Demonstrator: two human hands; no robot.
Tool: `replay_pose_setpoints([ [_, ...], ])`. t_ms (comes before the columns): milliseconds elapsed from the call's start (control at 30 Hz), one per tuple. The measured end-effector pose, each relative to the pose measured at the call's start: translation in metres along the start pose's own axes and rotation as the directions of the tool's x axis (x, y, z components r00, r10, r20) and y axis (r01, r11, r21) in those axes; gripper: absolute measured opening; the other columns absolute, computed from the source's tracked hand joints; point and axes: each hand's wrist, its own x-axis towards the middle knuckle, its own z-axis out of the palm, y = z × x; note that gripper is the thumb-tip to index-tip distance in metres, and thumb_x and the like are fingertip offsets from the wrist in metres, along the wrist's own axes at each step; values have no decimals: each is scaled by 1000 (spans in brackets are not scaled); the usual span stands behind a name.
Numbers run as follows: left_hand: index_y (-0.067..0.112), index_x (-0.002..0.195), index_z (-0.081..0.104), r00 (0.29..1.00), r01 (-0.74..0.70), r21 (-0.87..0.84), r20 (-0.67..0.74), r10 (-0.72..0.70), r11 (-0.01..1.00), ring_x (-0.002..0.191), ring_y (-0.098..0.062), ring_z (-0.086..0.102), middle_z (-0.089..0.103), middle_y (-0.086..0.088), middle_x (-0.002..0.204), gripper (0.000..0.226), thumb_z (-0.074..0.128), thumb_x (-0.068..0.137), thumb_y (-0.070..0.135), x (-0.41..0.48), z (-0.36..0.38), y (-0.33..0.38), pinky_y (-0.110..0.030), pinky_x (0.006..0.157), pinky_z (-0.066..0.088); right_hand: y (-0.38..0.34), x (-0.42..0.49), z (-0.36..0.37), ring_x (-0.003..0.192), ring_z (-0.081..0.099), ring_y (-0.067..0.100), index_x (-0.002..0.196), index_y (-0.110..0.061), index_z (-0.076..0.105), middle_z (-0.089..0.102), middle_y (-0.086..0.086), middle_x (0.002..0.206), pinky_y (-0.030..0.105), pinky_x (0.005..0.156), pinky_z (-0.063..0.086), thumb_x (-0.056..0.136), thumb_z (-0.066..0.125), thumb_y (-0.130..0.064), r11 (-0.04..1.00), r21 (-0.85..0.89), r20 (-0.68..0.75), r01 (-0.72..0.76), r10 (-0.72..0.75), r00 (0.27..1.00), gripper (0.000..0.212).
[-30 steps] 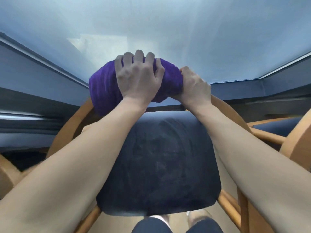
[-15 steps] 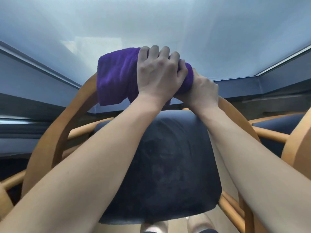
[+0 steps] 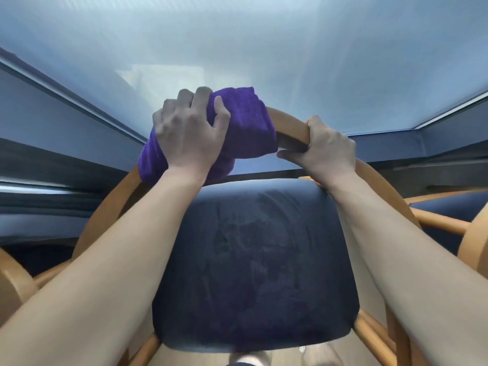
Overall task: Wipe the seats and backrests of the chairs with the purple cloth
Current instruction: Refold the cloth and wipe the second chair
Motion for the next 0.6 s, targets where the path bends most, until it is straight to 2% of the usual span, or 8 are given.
replay_pose_setpoints([
  [133,18,96,71,997,27,62,-77,-22,998,84,-33,61,69,-5,90,37,41,97,39,-2,4,18,-41,80,43,0,-2,-1,74,64,36,88,-24,33,65,5,81,34,62,32,68,72,-71,1000,-4,-19,-9,8,1000,64],
  [300,18,93,72,997,17,89,-79,-10,996,83,-32,61,70,-5,88,38,40,98,37,0,4,23,-42,81,43,-3,-2,-1,70,62,37,87,-22,34,65,7,78,33,60,31,72,70,-70,1000,-11,-50,-14,14,999,61],
  [467,18,80,72,986,-99,135,-123,115,986,75,-31,60,68,-4,78,32,49,93,35,-1,10,53,-42,81,47,-2,-2,0,65,59,37,87,-20,35,60,6,73,34,59,33,76,71,-58,1000,-8,-40,-12,12,999,53],
  [533,17,75,71,979,-167,136,-95,180,977,75,-32,60,66,-5,76,30,51,90,34,-4,14,74,-43,83,47,-3,-3,-1,66,60,39,89,-18,41,63,8,74,34,60,32,76,62,-56,1000,3,-41,-1,1,999,45],
  [600,16,72,70,963,-256,132,-51,264,958,75,-32,59,65,-6,73,30,52,89,32,-11,19,99,-43,85,46,-4,-3,-2,74,65,41,100,-15,54,70,10,83,33,62,34,71,53,-54,1000,-4,-59,-12,12,998,48],
])
